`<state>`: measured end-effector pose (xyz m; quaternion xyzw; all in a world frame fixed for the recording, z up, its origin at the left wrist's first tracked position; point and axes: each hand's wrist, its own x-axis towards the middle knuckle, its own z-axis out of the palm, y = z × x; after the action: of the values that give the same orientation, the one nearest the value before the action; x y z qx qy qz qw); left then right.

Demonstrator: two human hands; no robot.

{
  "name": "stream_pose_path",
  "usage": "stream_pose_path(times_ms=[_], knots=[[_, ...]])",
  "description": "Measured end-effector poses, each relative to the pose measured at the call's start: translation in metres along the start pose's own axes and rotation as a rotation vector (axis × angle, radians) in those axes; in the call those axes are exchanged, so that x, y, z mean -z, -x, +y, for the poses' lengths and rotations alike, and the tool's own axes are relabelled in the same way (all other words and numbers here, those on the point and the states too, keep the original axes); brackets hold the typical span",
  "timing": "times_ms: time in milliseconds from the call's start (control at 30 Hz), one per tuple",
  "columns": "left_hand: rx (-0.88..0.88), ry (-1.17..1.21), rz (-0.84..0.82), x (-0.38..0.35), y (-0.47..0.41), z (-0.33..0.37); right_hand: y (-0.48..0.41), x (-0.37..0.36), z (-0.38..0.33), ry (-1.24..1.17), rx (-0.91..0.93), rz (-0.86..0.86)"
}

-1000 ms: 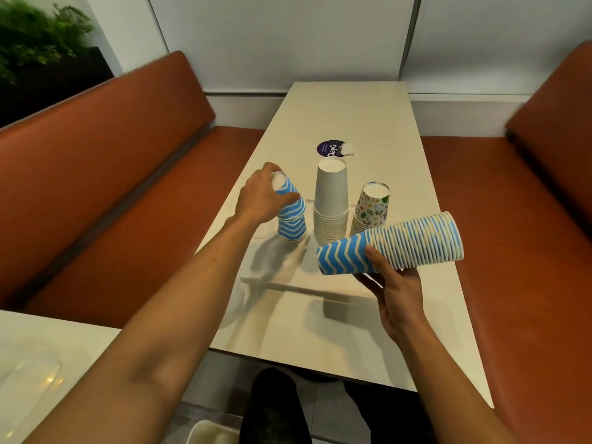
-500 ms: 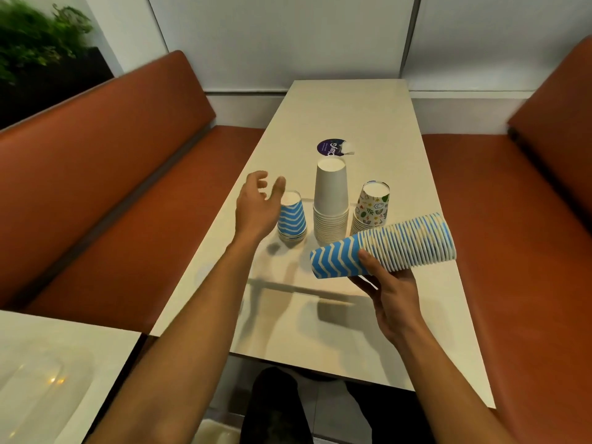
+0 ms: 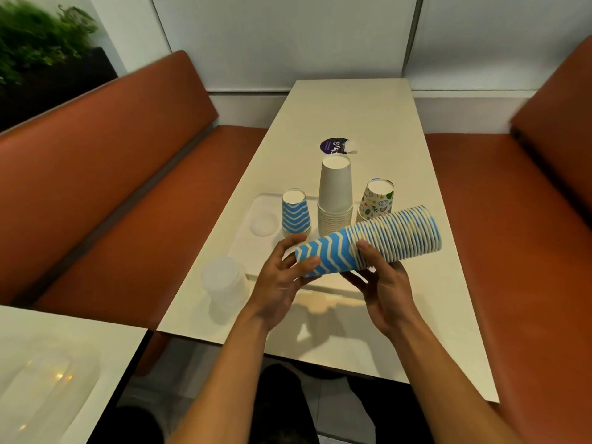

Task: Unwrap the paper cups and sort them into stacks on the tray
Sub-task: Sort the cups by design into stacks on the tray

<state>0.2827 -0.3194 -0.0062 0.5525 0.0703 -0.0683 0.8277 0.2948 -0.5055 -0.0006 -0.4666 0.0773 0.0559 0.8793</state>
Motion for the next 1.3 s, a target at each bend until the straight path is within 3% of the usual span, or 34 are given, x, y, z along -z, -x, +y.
stream_pose_path(times_ms=[300, 500, 600, 733, 967, 1200, 1300], knots=[[-0.011, -0.136, 0.257, 0.011, -0.003, 0.019, -0.004, 0.005, -0.014, -0.047, 0.033, 0.050], [-0.236, -0.278, 0.490, 0.027, -0.033, 0.058, -0.011, 0.014, -0.018, -0.097, 0.062, 0.117], [-0.387, -0.465, 0.573, 0.033, -0.057, 0.082, -0.011, 0.021, -0.016, -0.083, 0.055, 0.121], [-0.443, -0.783, 0.555, 0.025, -0.090, 0.101, -0.012, 0.024, -0.013, -0.062, 0.032, 0.110], [-0.325, -1.125, 0.453, 0.010, -0.132, 0.098, -0.015, 0.025, -0.007, -0.010, 0.026, 0.089], [-0.197, -1.199, 0.367, 0.009, -0.141, 0.075, -0.016, 0.023, -0.006, 0.029, 0.023, 0.054], [-0.252, -1.113, 0.429, 0.008, -0.129, 0.069, -0.014, 0.022, -0.006, 0.026, 0.016, 0.043]])
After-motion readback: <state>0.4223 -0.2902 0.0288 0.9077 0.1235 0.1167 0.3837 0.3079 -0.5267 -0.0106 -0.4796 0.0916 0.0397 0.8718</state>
